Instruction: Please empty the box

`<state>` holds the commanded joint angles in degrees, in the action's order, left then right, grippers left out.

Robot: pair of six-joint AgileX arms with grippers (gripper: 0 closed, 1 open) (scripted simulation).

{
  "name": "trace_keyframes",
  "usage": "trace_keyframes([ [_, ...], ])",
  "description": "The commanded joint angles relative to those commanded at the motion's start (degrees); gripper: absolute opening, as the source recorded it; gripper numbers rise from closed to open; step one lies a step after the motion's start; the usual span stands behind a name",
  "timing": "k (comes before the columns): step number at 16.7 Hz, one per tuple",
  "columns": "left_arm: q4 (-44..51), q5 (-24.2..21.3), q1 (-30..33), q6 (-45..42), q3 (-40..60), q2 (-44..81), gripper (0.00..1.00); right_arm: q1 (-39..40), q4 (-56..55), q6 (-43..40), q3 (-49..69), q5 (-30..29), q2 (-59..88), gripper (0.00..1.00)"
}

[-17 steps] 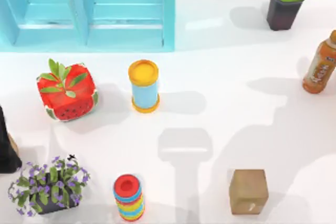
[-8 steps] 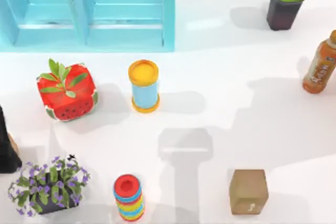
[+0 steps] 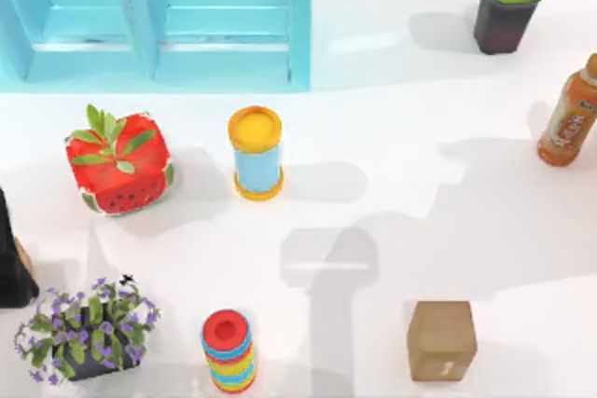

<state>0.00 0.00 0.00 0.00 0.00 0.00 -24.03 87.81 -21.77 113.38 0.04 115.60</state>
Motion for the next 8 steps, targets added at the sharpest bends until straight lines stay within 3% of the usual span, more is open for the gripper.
trace_keyframes([
  [4, 0.0, 0.0, 0.0, 0.0, 0.0, 0.0, 1.00, 6.3, 0.5, 5.5, -2.9, -1.7, -0.4, 0.00],
  [8, 0.0, 0.0, 0.0, 0.0, 0.0, 0.0, 1.00, 17.8, -1.7, 16.8, -8.1, -3.3, -0.2, 0.00],
])
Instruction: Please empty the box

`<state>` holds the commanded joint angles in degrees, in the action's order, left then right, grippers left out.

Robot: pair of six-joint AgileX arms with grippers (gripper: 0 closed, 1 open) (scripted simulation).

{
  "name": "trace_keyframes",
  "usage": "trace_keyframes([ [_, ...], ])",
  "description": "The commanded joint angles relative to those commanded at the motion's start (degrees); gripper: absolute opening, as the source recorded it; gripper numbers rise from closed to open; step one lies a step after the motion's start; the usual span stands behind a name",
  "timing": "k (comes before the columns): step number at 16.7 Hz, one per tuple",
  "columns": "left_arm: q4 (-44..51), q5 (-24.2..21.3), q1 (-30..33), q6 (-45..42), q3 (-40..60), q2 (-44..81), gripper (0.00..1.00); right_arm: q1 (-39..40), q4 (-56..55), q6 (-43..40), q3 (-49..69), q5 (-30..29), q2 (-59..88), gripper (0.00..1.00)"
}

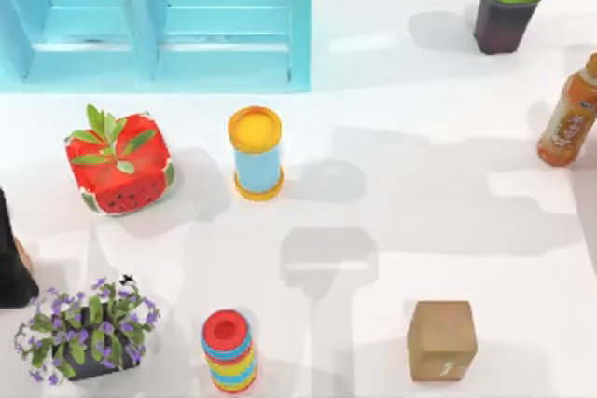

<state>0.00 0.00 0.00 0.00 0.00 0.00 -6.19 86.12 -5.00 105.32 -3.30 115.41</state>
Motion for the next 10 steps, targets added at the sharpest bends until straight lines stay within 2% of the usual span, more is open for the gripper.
trace_keyframes([
  [6, 0.0, 0.0, 0.0, 0.0, 0.0, 0.0, 1.00, 19.9, -8.8, 20.4, -4.7, -0.1, 0.7, 0.00],
  [10, 0.0, 0.0, 0.0, 0.0, 0.0, 0.0, 1.00, 27.5, -14.8, 28.6, -7.0, 0.5, 3.0, 0.00],
])
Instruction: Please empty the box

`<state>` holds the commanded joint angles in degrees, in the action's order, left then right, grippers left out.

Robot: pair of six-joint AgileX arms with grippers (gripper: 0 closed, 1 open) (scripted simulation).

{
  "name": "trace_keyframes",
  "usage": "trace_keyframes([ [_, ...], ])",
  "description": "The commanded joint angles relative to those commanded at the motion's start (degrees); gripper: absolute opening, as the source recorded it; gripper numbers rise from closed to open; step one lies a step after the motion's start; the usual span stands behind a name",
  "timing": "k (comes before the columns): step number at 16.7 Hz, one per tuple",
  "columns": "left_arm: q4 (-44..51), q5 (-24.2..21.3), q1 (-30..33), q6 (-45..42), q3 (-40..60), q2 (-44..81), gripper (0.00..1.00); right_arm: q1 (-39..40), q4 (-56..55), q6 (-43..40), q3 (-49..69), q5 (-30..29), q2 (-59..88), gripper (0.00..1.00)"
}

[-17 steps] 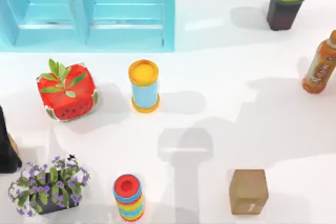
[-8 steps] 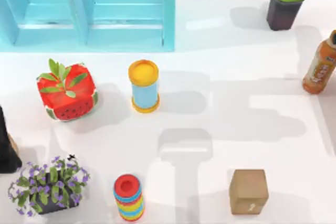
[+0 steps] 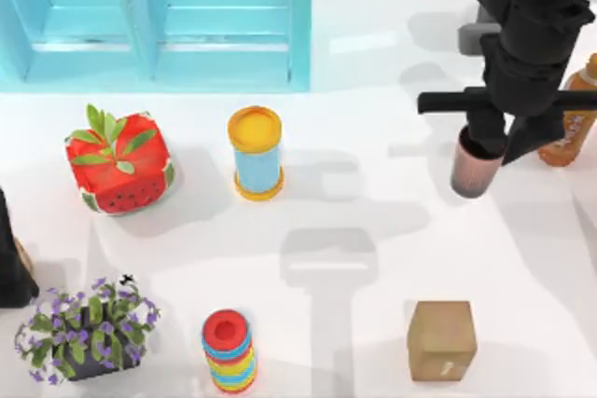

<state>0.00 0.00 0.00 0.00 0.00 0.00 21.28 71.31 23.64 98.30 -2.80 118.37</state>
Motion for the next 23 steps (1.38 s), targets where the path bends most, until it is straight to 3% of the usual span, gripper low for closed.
trace_keyframes([
  [17, 0.0, 0.0, 0.0, 0.0, 0.0, 0.0, 1.00, 1.3, -9.9, 1.4, -7.2, 0.1, 2.9, 0.00],
  [23, 0.0, 0.0, 0.0, 0.0, 0.0, 0.0, 1.00, 1.3, -9.9, 1.4, -7.2, 0.1, 2.9, 0.45],
])
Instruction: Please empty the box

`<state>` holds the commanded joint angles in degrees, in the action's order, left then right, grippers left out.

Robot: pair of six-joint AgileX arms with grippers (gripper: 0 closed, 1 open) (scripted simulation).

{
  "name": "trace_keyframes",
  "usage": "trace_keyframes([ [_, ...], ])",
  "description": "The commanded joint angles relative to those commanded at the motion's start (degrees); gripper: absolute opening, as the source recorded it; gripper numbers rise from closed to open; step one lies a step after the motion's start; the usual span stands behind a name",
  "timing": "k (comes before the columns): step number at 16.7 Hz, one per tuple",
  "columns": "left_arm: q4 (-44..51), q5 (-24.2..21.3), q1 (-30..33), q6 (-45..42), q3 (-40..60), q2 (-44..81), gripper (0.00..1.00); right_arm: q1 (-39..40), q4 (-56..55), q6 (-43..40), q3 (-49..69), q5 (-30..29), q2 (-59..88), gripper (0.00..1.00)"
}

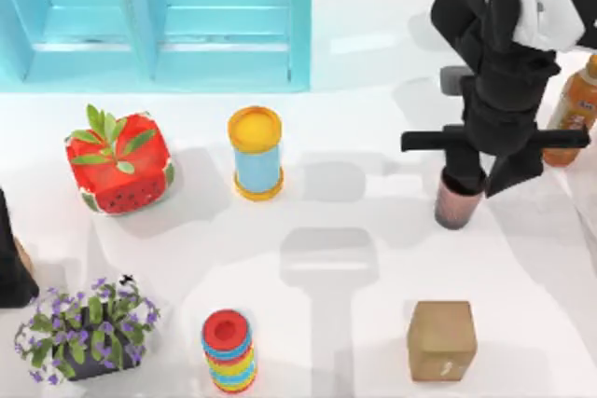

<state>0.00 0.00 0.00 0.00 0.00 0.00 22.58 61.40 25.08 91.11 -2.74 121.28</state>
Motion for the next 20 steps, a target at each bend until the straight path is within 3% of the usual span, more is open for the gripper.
trace_keyframes([
  [7, 0.0, 0.0, 0.0, 0.0, 0.0, 0.0, 1.00, 0.0, 0.0, 0.0, 0.0, 0.0, 0.0, 0.98],
  [20, 0.0, 0.0, 0.0, 0.0, 0.0, 0.0, 1.00, -0.1, 3.6, 0.0, 3.3, 0.0, -0.2, 1.00],
])
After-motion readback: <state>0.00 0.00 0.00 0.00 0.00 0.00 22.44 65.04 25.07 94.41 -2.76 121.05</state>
